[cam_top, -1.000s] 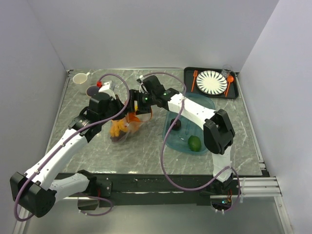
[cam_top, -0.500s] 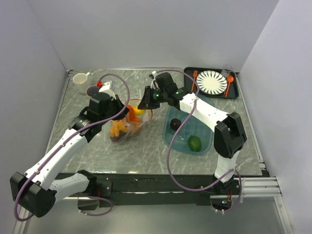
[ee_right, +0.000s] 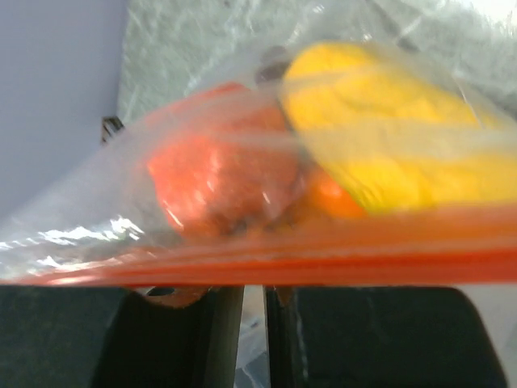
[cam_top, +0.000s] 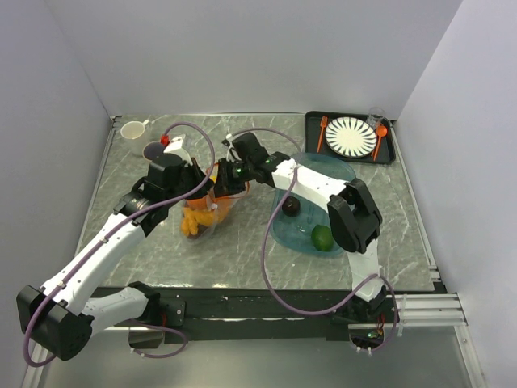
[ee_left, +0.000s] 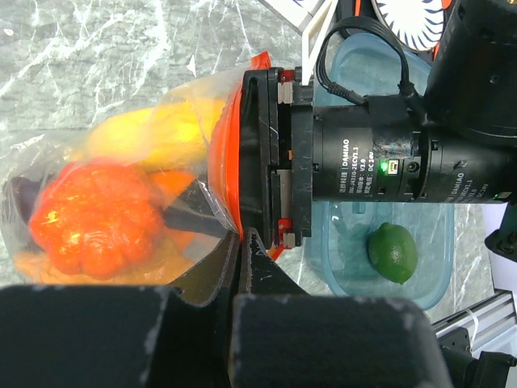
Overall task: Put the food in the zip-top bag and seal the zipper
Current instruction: Place the fake fruit in the zipper food storage bag.
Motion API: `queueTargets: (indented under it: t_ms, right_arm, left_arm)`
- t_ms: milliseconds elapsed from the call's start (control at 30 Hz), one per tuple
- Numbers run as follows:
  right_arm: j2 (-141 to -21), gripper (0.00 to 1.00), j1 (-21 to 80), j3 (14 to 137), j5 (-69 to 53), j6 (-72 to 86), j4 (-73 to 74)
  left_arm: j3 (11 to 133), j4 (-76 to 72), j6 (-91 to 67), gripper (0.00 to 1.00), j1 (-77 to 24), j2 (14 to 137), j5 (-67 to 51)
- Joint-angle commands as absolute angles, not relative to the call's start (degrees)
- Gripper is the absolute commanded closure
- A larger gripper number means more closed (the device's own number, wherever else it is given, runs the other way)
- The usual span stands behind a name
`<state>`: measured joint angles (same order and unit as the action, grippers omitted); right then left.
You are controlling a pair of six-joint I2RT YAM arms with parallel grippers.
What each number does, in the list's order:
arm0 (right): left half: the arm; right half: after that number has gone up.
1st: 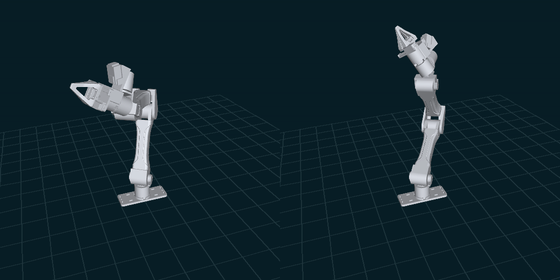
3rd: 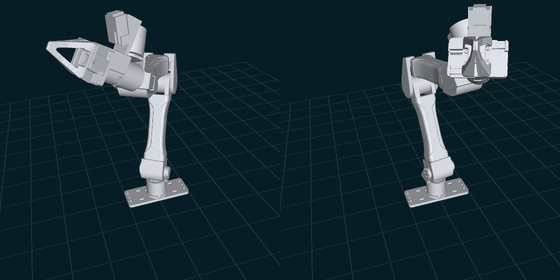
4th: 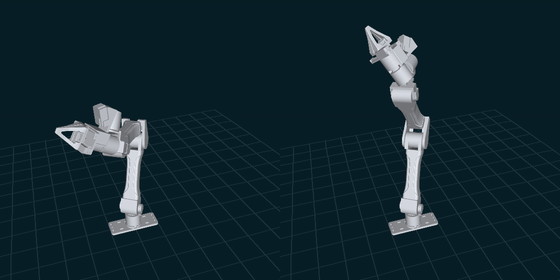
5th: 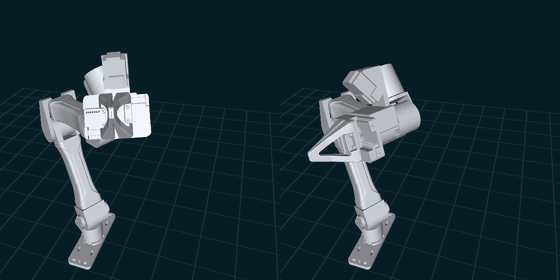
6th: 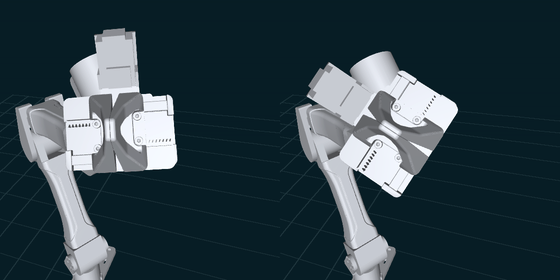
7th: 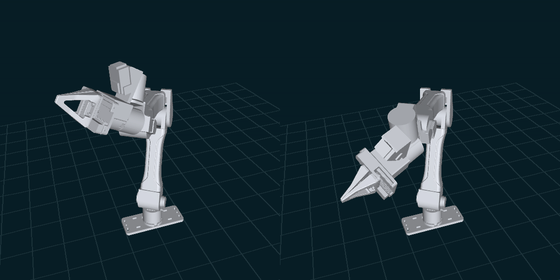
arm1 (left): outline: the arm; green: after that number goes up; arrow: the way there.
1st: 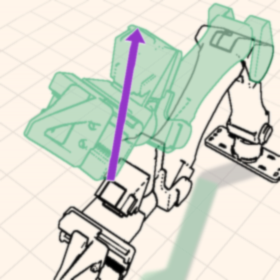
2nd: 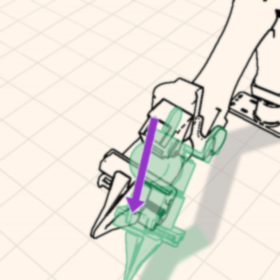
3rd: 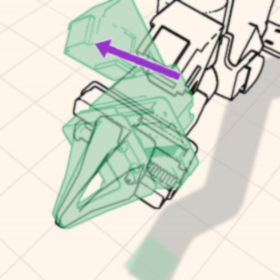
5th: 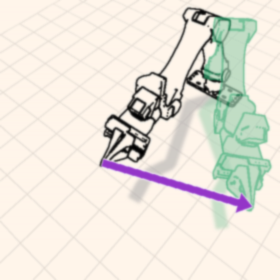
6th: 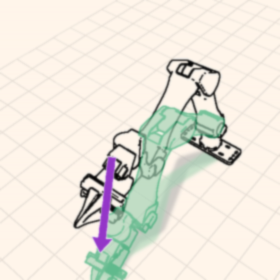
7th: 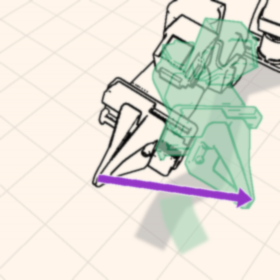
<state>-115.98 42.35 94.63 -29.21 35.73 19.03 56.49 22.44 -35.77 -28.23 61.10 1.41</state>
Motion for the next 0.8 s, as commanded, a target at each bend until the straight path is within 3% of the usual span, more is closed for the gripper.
queueTargets:
  t_ms: [0,200,467,567,700,767]
  right_arm:
    - [-110.4,0.79,41.0,94.0,-26.8,32.8,19.6]
    - [-100.2,0.72,38.3,85.6,-22.1,33.0,17.7]
    - [-88.6,0.72,33.1,73.3,-15.5,34.9,18.3]
    - [-83.0,0.67,32.0,70.1,-8.4,33.8,21.6]
    - [-77.9,0.42,29.2,66.2,-4.0,33.7,25.7]
    - [-76.7,0.35,26.7,64.7,-1.2,34.3,29.3]
  left_arm:
    - [57.7,20.7,-35.9,0.98,-28.4,60.6,1.5]
    - [57.2,20.4,-36.2,0.98,-28.4,60.8,1.8]
    - [57.3,21.2,-35.7,0.99,-28.4,60.7,1.9]
    - [57.0,21.4,-35.6,0.99,-28.4,60.1,2.3]
    - [56.0,20.5,-36.0,0.99,-28.4,60.0,1.5]
    - [56.0,20.3,-36.1,0.99,-28.4,60.2,1.0]
